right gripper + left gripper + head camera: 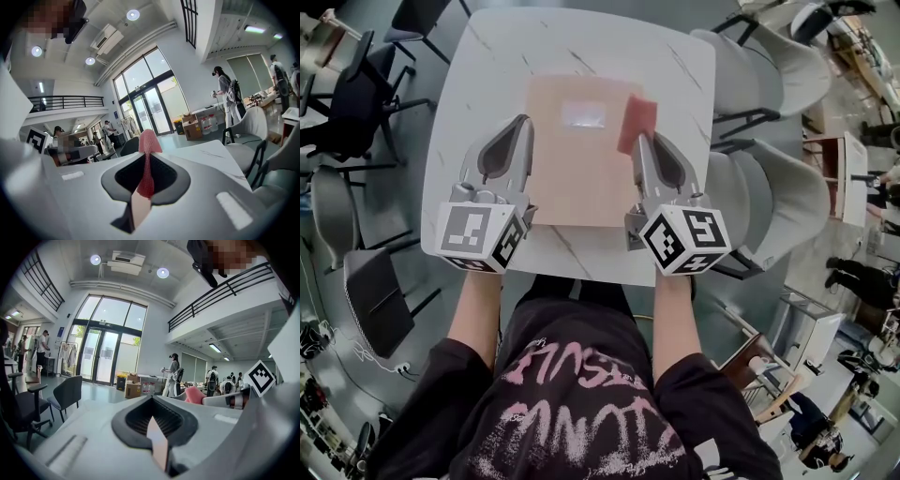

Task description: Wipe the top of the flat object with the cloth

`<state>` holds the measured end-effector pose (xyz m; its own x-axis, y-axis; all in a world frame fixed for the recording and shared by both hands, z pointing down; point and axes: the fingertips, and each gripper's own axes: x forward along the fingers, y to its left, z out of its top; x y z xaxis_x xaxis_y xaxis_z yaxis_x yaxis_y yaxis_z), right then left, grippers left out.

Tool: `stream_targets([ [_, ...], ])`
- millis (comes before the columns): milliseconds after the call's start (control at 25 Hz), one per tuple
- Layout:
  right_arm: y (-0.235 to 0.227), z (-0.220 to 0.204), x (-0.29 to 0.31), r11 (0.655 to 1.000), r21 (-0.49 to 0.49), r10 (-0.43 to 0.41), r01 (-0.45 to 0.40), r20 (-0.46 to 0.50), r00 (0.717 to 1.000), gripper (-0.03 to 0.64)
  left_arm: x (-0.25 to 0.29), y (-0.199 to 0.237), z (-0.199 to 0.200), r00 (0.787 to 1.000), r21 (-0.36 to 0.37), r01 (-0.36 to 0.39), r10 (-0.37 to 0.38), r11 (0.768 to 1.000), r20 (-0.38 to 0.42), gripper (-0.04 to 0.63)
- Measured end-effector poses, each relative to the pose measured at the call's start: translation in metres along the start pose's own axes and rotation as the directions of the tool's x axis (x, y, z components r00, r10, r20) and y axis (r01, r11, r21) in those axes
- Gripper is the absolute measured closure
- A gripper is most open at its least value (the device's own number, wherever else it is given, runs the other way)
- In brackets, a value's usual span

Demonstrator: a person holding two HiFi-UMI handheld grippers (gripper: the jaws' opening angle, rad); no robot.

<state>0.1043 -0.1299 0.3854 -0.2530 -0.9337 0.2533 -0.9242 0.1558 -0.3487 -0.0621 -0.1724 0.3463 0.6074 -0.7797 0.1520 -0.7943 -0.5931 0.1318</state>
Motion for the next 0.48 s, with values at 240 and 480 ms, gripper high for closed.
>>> stream_targets([
  [240, 0.001, 0.011, -0.004, 1.000, -0.006, 0.002, -0.002, 0.019, 1.000, 0.566, -0.002, -0.001, 0.011, 1.000, 0.007, -0.003, 0.003, 1.000, 0.016, 0.595],
  [480, 0.001, 0.020, -0.007, 1.000, -0.009, 0.005, -0.005, 0.043, 0.999, 0.568, -0.005, -0.005, 0.020, 1.000, 0.015, -0.005, 0.005, 1.000, 0.030, 0.595],
])
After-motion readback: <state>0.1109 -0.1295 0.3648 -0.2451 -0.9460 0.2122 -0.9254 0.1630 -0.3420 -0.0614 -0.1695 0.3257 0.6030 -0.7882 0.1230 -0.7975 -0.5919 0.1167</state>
